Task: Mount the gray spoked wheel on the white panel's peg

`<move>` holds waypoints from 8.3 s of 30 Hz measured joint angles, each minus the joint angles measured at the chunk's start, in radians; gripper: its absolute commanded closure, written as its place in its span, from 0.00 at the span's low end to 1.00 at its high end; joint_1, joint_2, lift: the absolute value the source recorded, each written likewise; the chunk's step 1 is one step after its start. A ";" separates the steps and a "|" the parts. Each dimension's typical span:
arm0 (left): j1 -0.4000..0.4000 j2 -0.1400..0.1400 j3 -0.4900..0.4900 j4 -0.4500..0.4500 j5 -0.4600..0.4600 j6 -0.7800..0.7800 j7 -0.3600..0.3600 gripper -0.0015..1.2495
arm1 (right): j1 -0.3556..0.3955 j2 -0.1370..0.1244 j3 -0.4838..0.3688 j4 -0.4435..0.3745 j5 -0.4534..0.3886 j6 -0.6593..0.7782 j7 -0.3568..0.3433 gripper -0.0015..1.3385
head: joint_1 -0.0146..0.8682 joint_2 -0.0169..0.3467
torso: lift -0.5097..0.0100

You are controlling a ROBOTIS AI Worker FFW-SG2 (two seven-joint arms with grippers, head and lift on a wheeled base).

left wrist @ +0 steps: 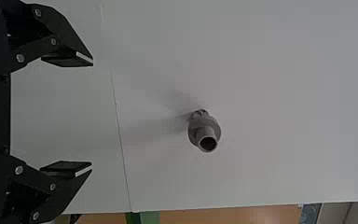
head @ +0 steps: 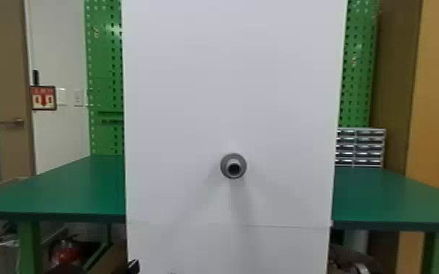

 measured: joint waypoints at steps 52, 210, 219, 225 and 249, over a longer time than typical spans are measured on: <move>0.039 0.001 0.018 -0.060 0.006 0.053 0.038 0.37 | -0.073 -0.007 -0.078 -0.249 0.030 0.310 0.092 0.93 | 0.16 0.03 | 0.20; 0.041 0.020 0.009 -0.067 0.062 0.120 0.118 0.40 | -0.530 -0.012 0.021 -0.776 -0.087 1.135 -0.308 0.93 | 0.16 0.03 | 0.21; 0.041 0.020 0.007 -0.067 0.061 0.120 0.118 0.40 | -0.544 -0.017 0.024 -0.738 -0.085 1.116 -0.308 0.93 | 0.16 0.03 | 0.21; 0.041 0.020 0.007 -0.067 0.061 0.121 0.118 0.40 | -0.551 -0.018 0.024 -0.713 -0.085 1.097 -0.308 0.93 | 0.16 0.03 | 0.21; 0.020 0.032 0.002 -0.070 0.055 0.132 0.054 0.40 | -0.572 -0.025 0.022 -0.654 -0.072 1.066 -0.308 0.93 | 0.16 0.03 | 0.21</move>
